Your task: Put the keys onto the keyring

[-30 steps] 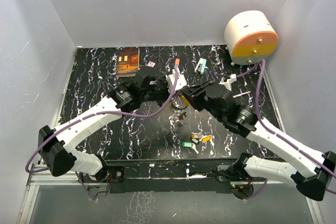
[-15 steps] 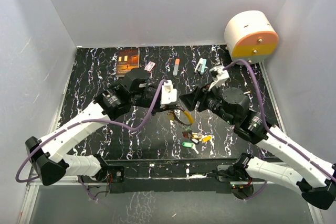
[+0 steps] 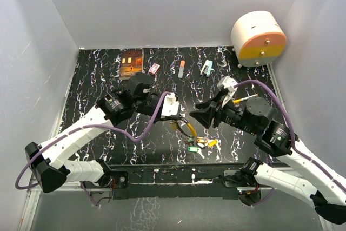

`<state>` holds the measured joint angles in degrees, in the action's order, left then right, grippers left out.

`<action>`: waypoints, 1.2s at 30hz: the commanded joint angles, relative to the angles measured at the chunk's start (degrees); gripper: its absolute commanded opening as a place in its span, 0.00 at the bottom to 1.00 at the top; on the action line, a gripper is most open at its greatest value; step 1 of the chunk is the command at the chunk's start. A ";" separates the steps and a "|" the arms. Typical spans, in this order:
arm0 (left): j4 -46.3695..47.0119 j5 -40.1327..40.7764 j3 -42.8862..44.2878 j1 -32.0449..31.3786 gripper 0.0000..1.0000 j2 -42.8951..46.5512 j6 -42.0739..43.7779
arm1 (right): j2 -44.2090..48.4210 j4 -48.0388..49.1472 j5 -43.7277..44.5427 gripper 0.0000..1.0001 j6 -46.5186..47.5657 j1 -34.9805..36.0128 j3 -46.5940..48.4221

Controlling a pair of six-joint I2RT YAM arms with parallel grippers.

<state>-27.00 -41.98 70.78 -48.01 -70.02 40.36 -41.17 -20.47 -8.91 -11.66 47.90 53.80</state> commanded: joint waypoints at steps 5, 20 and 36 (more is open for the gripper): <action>2.15 -3.22 -0.22 0.53 0.00 1.51 1.25 | -1.58 0.41 -9.71 0.40 -0.29 0.00 0.38; 4.02 -4.43 -0.04 0.50 0.00 1.36 -0.94 | -4.13 2.96 -9.68 0.16 -0.02 0.00 -1.02; 4.49 -4.95 0.12 0.54 0.00 1.64 -1.94 | -3.53 5.09 -8.23 0.31 0.20 -0.04 -1.35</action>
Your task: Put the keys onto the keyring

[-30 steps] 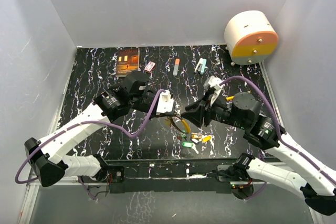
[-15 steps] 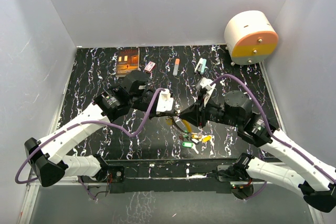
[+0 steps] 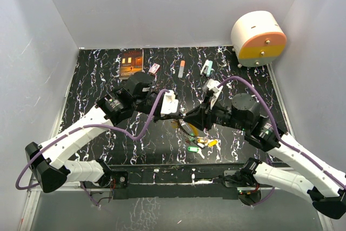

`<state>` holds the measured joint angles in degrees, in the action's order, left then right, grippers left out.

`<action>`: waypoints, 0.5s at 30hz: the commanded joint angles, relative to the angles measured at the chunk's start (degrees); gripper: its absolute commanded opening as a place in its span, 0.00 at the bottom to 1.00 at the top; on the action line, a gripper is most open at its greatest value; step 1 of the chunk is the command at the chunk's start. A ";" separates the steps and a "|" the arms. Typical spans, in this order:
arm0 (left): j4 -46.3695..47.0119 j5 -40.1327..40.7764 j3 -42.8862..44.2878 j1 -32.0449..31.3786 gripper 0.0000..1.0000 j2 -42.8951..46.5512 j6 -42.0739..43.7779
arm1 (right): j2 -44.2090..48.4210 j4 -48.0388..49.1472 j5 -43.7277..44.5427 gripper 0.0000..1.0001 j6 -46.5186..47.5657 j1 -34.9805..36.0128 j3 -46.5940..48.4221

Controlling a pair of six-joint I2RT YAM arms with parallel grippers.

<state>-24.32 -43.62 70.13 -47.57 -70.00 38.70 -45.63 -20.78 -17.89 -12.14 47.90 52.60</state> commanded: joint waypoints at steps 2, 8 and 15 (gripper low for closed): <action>1.77 -3.47 0.88 0.03 0.00 1.62 -0.42 | 0.58 5.44 0.75 0.31 0.84 0.00 -0.03; 2.08 -3.68 0.89 0.03 0.00 1.70 -1.01 | 0.00 5.37 0.82 0.10 1.33 -0.01 -0.03; 3.12 -3.80 0.61 0.07 0.00 2.01 -2.08 | 1.05 4.79 3.28 0.08 1.31 -0.05 -0.08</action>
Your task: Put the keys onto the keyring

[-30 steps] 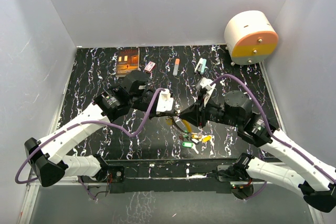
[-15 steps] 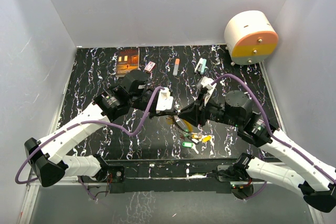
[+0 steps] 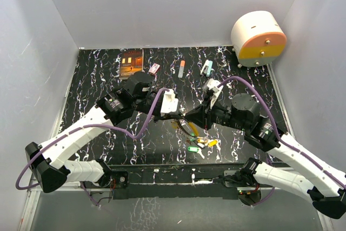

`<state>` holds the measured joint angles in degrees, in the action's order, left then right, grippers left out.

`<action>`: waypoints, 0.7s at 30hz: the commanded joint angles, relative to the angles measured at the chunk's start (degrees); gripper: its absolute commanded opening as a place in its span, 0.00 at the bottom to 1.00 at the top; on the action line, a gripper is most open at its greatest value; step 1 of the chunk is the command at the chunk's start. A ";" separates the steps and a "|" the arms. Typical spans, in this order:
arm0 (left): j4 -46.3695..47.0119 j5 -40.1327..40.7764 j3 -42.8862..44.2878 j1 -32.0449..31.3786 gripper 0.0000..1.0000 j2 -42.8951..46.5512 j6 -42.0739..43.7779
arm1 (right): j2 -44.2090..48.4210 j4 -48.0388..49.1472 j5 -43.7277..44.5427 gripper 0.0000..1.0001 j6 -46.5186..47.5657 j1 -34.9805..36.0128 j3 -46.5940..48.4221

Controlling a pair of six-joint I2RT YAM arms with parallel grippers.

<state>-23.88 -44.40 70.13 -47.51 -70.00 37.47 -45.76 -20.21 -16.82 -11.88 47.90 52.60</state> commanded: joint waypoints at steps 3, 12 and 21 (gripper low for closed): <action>2.92 -2.68 0.49 -0.02 0.00 2.22 -1.11 | 1.13 2.64 3.69 0.08 0.90 0.00 0.04; 3.64 -1.55 0.80 0.03 0.00 2.58 -1.88 | 1.73 0.70 6.04 0.08 0.23 0.00 -1.29; 4.94 -1.49 1.19 0.05 0.00 2.29 -3.52 | 3.04 -0.61 7.87 0.08 0.71 0.00 -2.53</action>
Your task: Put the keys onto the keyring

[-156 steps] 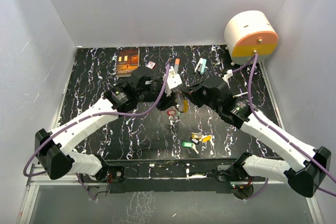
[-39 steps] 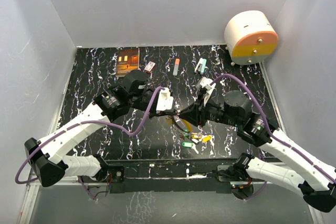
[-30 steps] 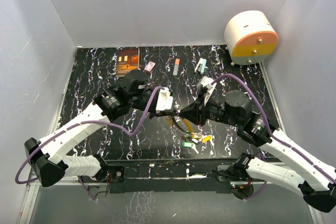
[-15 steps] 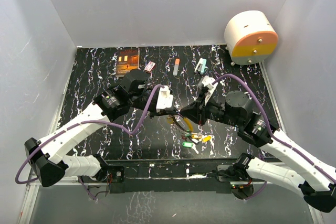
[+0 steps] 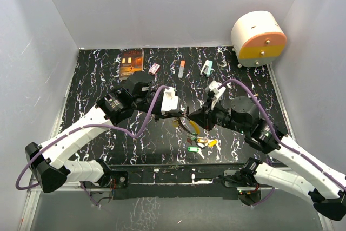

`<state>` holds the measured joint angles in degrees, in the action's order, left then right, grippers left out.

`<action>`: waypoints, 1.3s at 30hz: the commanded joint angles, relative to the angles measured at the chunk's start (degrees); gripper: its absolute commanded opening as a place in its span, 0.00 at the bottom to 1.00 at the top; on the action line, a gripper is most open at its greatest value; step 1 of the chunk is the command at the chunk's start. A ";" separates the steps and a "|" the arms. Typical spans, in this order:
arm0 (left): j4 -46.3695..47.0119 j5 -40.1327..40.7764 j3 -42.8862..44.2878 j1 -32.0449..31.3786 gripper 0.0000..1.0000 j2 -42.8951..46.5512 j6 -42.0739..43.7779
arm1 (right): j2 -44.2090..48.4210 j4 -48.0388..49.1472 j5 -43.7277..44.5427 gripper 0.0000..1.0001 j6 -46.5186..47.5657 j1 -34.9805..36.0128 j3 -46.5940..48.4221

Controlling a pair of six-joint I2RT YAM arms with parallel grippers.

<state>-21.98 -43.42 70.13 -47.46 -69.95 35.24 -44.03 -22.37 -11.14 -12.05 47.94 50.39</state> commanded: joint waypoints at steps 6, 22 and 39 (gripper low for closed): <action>3.02 -2.39 1.24 0.10 0.00 1.93 -1.29 | 4.74 3.23 3.75 0.10 3.30 -0.04 -0.75; 6.24 -3.98 0.21 0.32 0.00 0.95 -6.24 | 4.11 4.84 -5.72 0.45 6.60 -0.09 1.23; 15.35 -10.41 -1.55 0.52 0.00 0.91 -19.08 | 2.88 12.66 -7.90 0.70 10.11 -0.04 -3.44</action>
<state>-10.22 -48.73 68.03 -47.35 -70.02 19.92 -41.67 -16.64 -17.98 -4.14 47.94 48.18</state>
